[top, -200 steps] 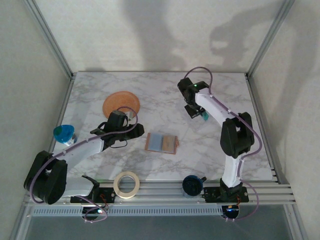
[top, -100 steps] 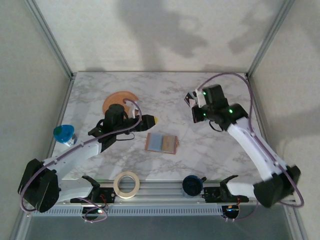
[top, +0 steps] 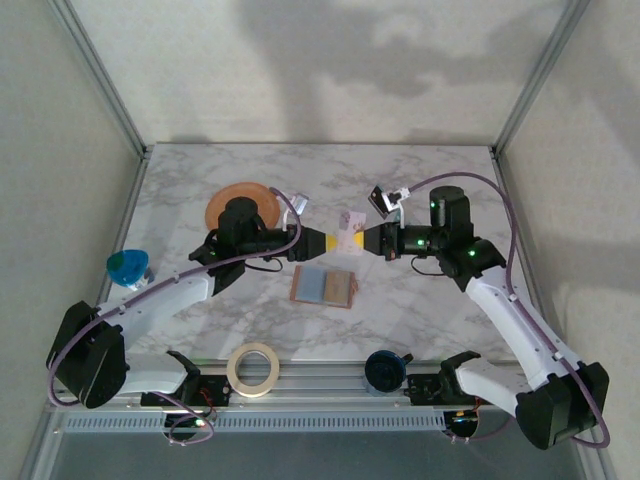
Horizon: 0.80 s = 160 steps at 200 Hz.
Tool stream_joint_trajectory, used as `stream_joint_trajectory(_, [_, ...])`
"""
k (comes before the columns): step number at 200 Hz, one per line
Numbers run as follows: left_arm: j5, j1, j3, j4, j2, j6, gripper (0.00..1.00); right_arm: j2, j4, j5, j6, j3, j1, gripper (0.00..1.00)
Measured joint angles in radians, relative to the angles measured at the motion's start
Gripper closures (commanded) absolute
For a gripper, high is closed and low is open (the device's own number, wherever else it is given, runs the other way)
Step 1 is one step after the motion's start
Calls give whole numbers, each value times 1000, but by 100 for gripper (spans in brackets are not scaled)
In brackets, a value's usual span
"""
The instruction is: Put the credit cards into the card holder
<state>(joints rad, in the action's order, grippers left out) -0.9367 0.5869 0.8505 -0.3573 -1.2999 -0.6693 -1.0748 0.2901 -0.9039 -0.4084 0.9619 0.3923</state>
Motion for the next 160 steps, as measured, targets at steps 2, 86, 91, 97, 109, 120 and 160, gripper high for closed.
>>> stream_joint_trajectory(2, [-3, 0, 0, -1, 0, 0, 47, 0, -5, -11, -3, -2, 0, 100])
stream_joint_trajectory(86, [-91, 13, -42, -115, -2, -40, 77, -59, -42, -203, -34, -5, -1, 100])
stream_joint_trajectory(91, [-93, 13, -47, -114, 1, -40, 79, -62, -42, -207, -33, -6, -1, 100])
stream_joint_trajectory(97, [-93, 14, -53, -114, 4, -43, 84, -64, -42, -214, -30, -8, 2, 100])
stream_joint_trajectory(109, [-97, 14, -61, -118, 10, -48, 93, -64, -40, -220, -21, -11, 8, 100])
stream_joint_trajectory(120, [-107, 14, -66, -127, 15, -50, 100, -64, -34, -218, -13, -11, 11, 100])
stream_joint_trajectory(160, [-115, 14, -68, -132, 21, -53, 100, -67, -31, -223, 12, -11, 15, 88])
